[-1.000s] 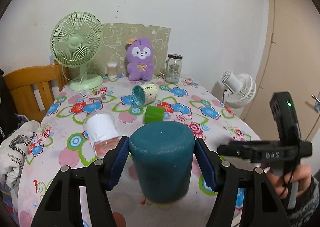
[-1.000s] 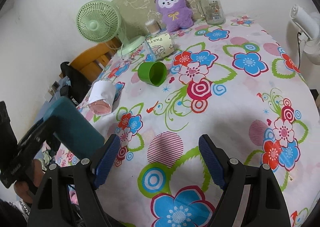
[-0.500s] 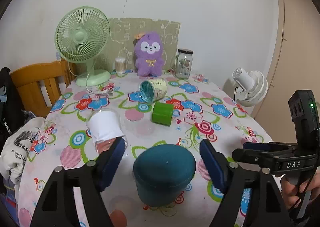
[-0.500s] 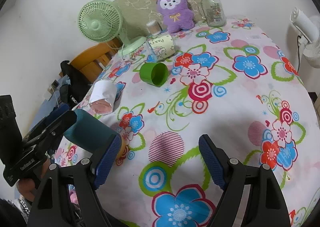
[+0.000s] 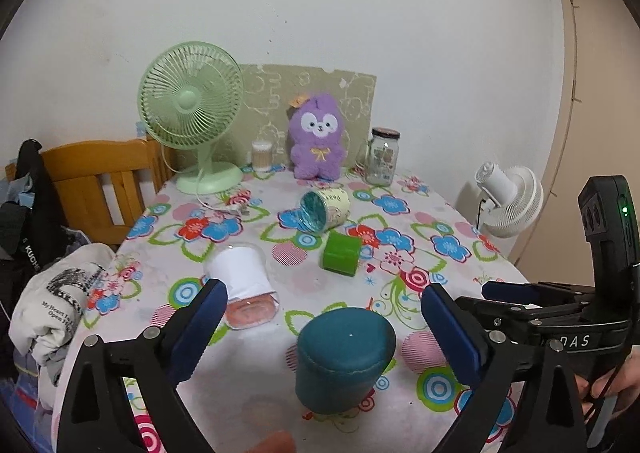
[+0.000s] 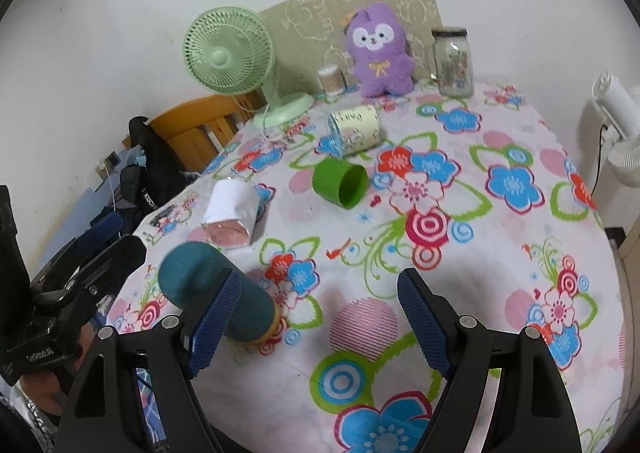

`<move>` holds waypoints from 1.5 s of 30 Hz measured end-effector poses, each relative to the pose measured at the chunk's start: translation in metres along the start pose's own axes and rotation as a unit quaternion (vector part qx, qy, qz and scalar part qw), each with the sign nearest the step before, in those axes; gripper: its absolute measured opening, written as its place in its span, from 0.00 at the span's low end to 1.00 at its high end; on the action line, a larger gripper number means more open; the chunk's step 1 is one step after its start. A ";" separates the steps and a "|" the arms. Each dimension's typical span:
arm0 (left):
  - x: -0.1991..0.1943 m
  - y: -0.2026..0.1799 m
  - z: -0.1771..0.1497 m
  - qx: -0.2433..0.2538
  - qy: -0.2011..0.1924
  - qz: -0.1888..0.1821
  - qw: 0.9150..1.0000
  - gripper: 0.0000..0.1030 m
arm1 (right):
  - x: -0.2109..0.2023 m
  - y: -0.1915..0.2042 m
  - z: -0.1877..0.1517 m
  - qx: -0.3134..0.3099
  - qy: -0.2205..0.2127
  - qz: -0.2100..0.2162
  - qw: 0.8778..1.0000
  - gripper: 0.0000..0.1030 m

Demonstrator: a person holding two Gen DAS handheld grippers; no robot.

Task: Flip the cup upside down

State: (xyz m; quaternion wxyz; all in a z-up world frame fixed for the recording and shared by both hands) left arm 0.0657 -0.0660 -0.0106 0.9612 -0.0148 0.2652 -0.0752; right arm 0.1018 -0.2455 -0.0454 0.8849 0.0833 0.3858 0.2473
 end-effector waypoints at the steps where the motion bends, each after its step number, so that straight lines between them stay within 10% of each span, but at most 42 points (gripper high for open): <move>1: -0.003 0.001 0.001 -0.002 -0.004 0.003 1.000 0.99 | -0.002 0.003 0.002 -0.003 -0.004 -0.001 1.000 0.86; 17: -0.048 0.016 0.019 -0.019 -0.047 0.040 0.998 1.00 | -0.045 0.051 0.027 -0.070 -0.090 -0.025 0.993 0.98; 45: -0.060 0.023 0.022 -0.030 -0.060 0.046 0.997 1.00 | -0.046 0.064 0.024 -0.078 -0.087 -0.021 0.993 0.99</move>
Point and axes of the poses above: each gripper's, at about its wrist camera, not at the fingertips, and x roughly the way its jaws point, y to its left, z to its top, the point moved 4 cm from there along x, roughly the way its jaws point, and after that the axes turned 3 degrees about z, right-handed, at the moved point
